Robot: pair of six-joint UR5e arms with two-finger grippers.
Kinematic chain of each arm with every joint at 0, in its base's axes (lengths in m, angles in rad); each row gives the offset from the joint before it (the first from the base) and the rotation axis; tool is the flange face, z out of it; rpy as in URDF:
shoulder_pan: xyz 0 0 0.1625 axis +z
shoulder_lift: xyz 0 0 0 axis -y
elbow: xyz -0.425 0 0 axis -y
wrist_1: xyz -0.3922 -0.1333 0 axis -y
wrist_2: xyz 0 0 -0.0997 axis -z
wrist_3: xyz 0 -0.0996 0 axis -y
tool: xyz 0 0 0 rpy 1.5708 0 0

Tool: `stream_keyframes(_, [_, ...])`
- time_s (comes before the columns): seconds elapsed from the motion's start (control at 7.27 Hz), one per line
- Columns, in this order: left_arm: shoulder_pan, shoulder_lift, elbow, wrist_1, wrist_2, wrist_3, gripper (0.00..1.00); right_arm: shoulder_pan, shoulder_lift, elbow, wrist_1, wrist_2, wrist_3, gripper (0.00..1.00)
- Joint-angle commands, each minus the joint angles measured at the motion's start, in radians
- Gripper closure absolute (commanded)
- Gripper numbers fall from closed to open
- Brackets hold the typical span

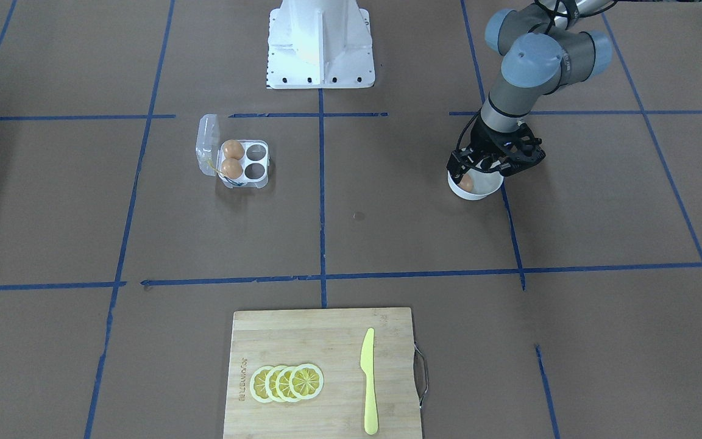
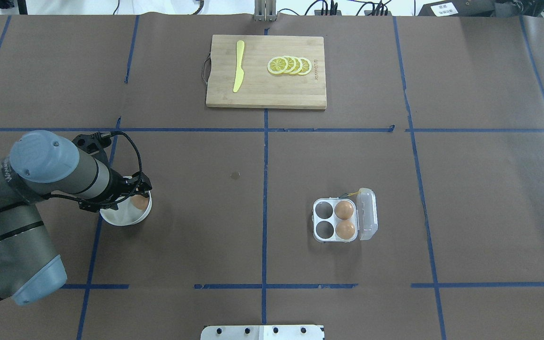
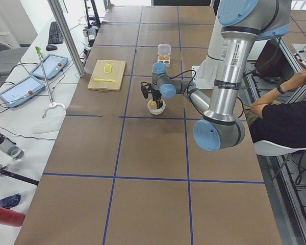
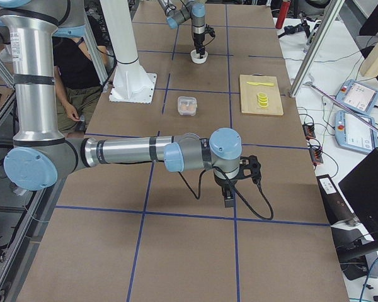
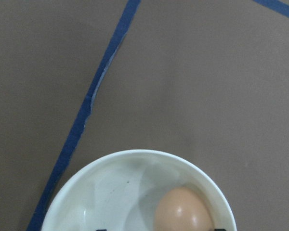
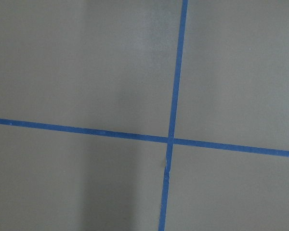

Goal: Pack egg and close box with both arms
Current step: 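Lower the left gripper into the bowl and close on the egg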

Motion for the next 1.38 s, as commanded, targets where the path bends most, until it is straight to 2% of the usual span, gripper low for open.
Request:
stream_keyframes(0.0, [0.012,-0.001,0.008,0.001,0.019,0.000,0.20,0.000,0.000,0.001,0.000,0.001,0.000,0.00])
stream_keyframes(0.96, [0.019,-0.006,0.018,0.003,0.020,-0.002,0.21,0.000,0.003,0.001,0.000,0.012,0.000,0.00])
stream_keyframes(1.1, [0.019,-0.006,0.018,0.003,0.022,-0.005,0.28,0.000,0.009,0.000,0.000,0.012,0.000,0.00])
stream_keyframes(1.24, [0.019,-0.006,0.018,0.003,0.022,-0.006,0.41,0.000,0.011,-0.002,0.000,0.012,0.000,0.00])
